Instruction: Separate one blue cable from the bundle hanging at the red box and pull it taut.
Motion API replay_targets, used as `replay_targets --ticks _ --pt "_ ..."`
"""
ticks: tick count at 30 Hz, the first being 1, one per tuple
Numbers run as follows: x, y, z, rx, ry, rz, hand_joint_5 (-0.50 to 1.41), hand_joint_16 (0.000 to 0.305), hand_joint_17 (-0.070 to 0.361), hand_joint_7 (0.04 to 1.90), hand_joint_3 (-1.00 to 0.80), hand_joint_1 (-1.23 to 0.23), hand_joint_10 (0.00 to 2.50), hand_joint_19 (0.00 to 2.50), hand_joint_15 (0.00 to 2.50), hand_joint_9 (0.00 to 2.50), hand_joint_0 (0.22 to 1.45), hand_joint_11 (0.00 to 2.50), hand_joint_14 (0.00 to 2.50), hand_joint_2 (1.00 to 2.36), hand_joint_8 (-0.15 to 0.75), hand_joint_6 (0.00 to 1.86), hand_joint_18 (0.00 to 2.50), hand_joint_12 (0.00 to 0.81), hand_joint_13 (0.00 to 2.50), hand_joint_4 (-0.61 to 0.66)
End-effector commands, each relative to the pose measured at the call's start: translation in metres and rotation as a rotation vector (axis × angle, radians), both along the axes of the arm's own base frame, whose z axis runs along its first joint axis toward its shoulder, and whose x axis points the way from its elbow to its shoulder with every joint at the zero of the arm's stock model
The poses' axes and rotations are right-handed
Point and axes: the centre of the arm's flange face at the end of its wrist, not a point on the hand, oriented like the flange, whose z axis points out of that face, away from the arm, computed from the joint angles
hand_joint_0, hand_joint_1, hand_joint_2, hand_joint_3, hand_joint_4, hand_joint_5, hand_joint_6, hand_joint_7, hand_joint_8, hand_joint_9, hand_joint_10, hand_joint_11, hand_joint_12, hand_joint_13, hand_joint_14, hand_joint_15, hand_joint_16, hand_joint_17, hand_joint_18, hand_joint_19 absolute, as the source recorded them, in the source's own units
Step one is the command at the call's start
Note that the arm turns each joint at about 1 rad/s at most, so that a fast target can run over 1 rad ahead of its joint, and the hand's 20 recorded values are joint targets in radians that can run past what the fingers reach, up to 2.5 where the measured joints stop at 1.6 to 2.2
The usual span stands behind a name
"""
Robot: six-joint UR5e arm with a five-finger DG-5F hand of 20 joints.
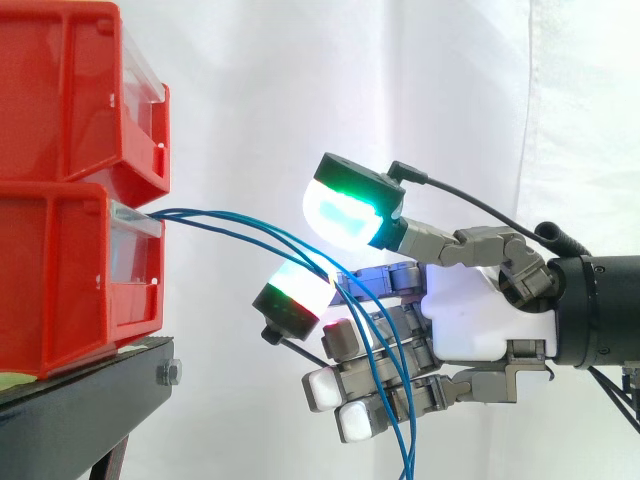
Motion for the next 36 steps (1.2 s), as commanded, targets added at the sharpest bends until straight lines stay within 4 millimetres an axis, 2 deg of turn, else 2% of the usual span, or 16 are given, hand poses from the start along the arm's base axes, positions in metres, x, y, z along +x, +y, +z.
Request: replay_targets --ticks 1,4,9,14,21,25,31,33,36 --pt "0.000 -0.001 -0.001 -0.001 0.005 -0.007 -0.19 0.049 0.110 0.96 -0.44 -0.54 0.02 0.65 0.69 1.11 0.61 0.96 0.02 1.00 0.334 0.92 0.79 0.358 0.96 0.09" --pt "0.000 -0.001 -0.001 0.000 0.003 -0.005 -0.19 0.049 0.110 0.97 -0.37 -0.57 0.02 0.65 0.70 1.12 0.61 0.99 0.02 1.01 0.335 0.93 0.79 0.356 0.97 0.09" --pt "-0.001 -0.004 -0.001 -0.001 0.005 -0.008 -0.19 0.050 0.112 0.99 -0.15 -0.66 0.02 0.64 0.70 1.13 0.61 1.02 0.02 1.02 0.349 0.97 0.81 0.365 0.98 0.07" --pt "-0.001 -0.008 -0.002 -0.001 0.006 -0.014 -0.18 0.050 0.113 1.04 -0.09 -0.69 0.02 0.63 0.69 1.12 0.62 1.04 0.02 1.02 0.347 0.97 0.82 0.366 0.97 0.01" --pt "-0.002 -0.017 0.001 0.000 0.000 -0.024 -0.20 0.048 0.108 0.99 -0.19 -0.73 0.02 0.64 0.70 1.07 0.66 1.04 0.02 1.02 0.324 0.98 0.79 0.349 0.94 0.00" --pt "-0.002 -0.014 0.002 -0.002 0.002 -0.017 -0.20 0.048 0.108 0.97 -0.29 -0.73 0.02 0.64 0.68 1.05 0.68 1.03 0.02 1.01 0.316 0.97 0.78 0.346 0.92 0.02" --pt "-0.003 -0.012 0.016 -0.039 -0.009 -0.018 -0.21 0.048 0.108 0.94 -0.41 -0.73 0.02 0.63 0.69 1.03 0.68 1.01 0.02 1.01 0.310 0.97 0.77 0.346 0.91 0.04" --pt "-0.006 -0.012 0.033 -0.075 -0.014 -0.020 -0.21 0.048 0.107 0.94 -0.43 -0.73 0.02 0.63 0.69 1.03 0.68 1.01 0.02 1.01 0.315 0.97 0.77 0.343 0.91 0.04" --pt "-0.012 -0.013 0.044 -0.107 0.007 -0.020 -0.21 0.048 0.107 0.93 -0.49 -0.73 0.02 0.63 0.69 1.03 0.69 1.02 0.02 1.00 0.314 0.97 0.76 0.343 0.91 0.04"
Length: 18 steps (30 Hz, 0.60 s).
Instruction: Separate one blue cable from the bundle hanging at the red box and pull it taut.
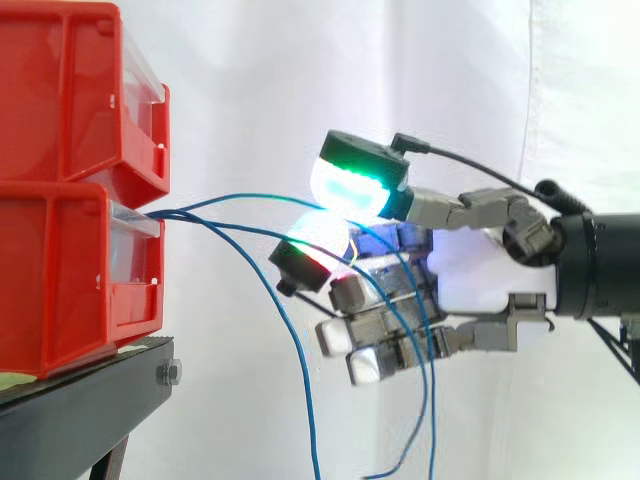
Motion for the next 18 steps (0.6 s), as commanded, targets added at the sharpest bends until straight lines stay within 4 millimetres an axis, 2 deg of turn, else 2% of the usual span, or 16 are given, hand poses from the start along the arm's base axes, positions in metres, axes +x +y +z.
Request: replay_targets --ticks 1,6,18 --pt "-0.007 -0.001 0.016 -0.043 0.027 -0.001 -0.21 0.048 0.107 0.92 -0.50 -0.73 0.02 0.62 0.68 1.03 0.69 1.01 0.02 1.00 0.310 0.97 0.77 0.345 0.92 0.05" --pt "-0.021 -0.006 0.034 -0.059 0.085 -0.047 -0.20 0.047 0.107 0.90 -0.50 -0.75 0.02 0.63 0.68 1.05 0.68 1.04 0.02 1.00 0.313 0.96 0.78 0.342 0.92 0.07" --pt "-0.024 -0.005 0.036 -0.073 0.099 -0.074 -0.19 0.053 0.119 0.88 -0.50 -0.65 0.02 0.64 0.69 1.09 0.50 1.03 0.02 1.00 0.341 0.95 0.82 0.371 0.96 0.11"
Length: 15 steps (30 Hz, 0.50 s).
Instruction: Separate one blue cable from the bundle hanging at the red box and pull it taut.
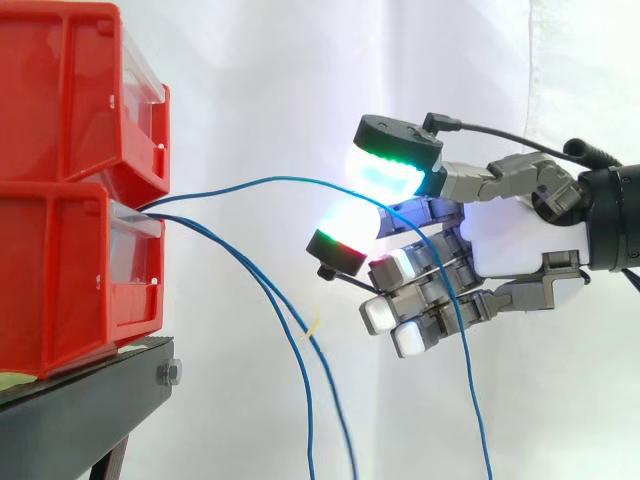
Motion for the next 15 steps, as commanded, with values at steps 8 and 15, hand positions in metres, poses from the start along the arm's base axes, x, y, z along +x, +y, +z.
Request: replay_targets --ticks 8,15 --pt "-0.0002 0.0000 0.0003 -0.002 0.001 -0.005 -0.19 0.049 0.110 0.96 -0.50 -0.49 0.02 0.66 0.71 1.13 0.60 1.02 0.02 1.00 0.332 0.93 0.79 0.352 0.96 0.08" --pt "-0.0005 -0.0011 0.0003 -0.003 0.001 -0.016 -0.18 0.049 0.110 0.99 -0.24 -0.66 0.02 0.66 0.70 1.13 0.61 1.03 0.02 1.02 0.336 0.96 0.80 0.352 0.96 0.08"
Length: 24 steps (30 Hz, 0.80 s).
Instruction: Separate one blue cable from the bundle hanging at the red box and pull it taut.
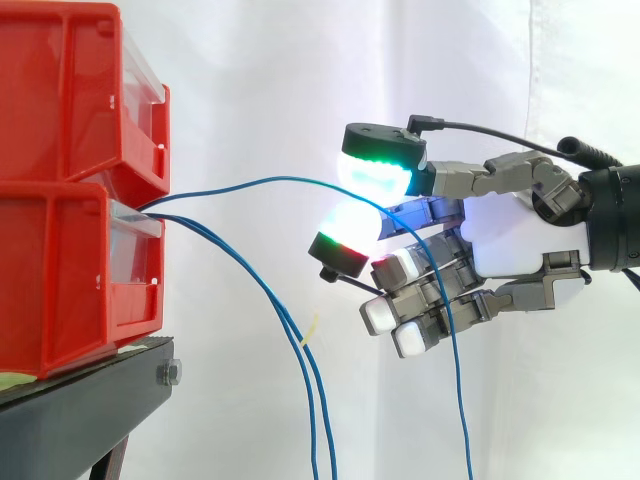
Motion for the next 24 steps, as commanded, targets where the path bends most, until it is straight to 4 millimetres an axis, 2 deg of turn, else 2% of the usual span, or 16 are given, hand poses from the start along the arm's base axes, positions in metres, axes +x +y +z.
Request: replay_targets --ticks 1,4,8,14,18,24 --pt "0.000 0.000 -0.001 0.000 0.001 -0.004 -0.18 0.049 0.110 1.00 -0.23 -0.67 0.02 0.67 0.70 1.12 0.62 1.05 0.02 1.02 0.335 0.96 0.80 0.351 0.96 0.07" --pt "0.000 -0.001 0.000 0.000 0.000 -0.007 -0.19 0.049 0.110 1.02 -0.22 -0.72 0.02 0.65 0.70 1.10 0.64 1.04 0.02 1.02 0.328 0.96 0.80 0.349 0.96 0.03" --pt "0.000 0.000 -0.001 -0.001 0.001 -0.007 -0.19 0.048 0.107 0.95 -0.30 -0.74 0.02 0.64 0.69 1.08 0.67 1.04 0.02 1.01 0.318 0.97 0.80 0.347 0.95 0.02" --pt "0.000 0.004 0.000 0.002 -0.004 -0.018 -0.20 0.047 0.106 0.95 -0.43 -0.77 0.02 0.64 0.69 1.07 0.70 1.03 0.02 1.01 0.313 0.97 0.80 0.341 0.94 0.02" --pt "0.001 0.009 0.000 0.005 -0.003 -0.015 -0.20 0.047 0.106 1.00 -0.42 -0.73 0.02 0.64 0.69 1.08 0.69 1.03 0.02 1.01 0.310 0.96 0.80 0.340 0.94 0.03" --pt "0.001 0.012 0.000 0.022 -0.007 -0.013 -0.20 0.048 0.108 0.92 -0.50 -0.64 0.02 0.65 0.70 1.10 0.64 1.04 0.02 1.00 0.323 0.97 0.79 0.348 0.95 0.08"
